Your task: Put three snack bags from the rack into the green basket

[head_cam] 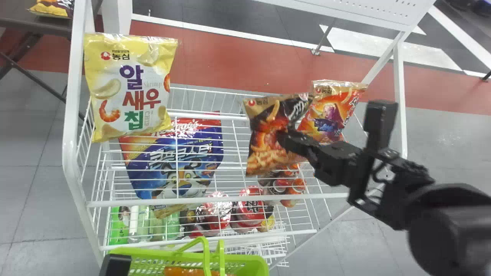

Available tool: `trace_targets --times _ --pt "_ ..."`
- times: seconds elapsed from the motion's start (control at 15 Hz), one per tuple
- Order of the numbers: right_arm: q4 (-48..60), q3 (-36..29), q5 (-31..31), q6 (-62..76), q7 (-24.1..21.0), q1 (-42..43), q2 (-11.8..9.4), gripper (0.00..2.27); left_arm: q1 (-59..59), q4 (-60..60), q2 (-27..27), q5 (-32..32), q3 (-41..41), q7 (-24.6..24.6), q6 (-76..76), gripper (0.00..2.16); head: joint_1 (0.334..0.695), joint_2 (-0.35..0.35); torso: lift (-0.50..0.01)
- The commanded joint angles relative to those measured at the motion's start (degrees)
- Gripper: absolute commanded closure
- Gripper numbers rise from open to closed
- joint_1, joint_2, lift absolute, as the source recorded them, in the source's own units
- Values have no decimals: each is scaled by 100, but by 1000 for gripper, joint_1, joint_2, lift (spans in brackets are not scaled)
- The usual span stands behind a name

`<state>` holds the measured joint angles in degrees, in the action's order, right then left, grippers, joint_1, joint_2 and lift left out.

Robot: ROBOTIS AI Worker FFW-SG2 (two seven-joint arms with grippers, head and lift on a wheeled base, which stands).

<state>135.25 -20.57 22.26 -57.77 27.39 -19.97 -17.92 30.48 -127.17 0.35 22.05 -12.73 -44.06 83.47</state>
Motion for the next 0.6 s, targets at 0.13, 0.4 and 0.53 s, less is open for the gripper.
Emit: trace_targets --times 0.13,0.4,0.53 --pt "1276 -826 428 -1831 477 -886 104 2047 -16 -10 -9 1 7 -50 -2 1885 695 -350 0" --pt "1373 -844 534 -2569 908 -1466 341 2047 -16 17 -18 19 16 -77 -19 1885 695 -350 0" --pt "1188 -694 543 -3167 961 -1598 333 2051 -16 17 -18 19 42 -85 -19 1889 695 -350 0"
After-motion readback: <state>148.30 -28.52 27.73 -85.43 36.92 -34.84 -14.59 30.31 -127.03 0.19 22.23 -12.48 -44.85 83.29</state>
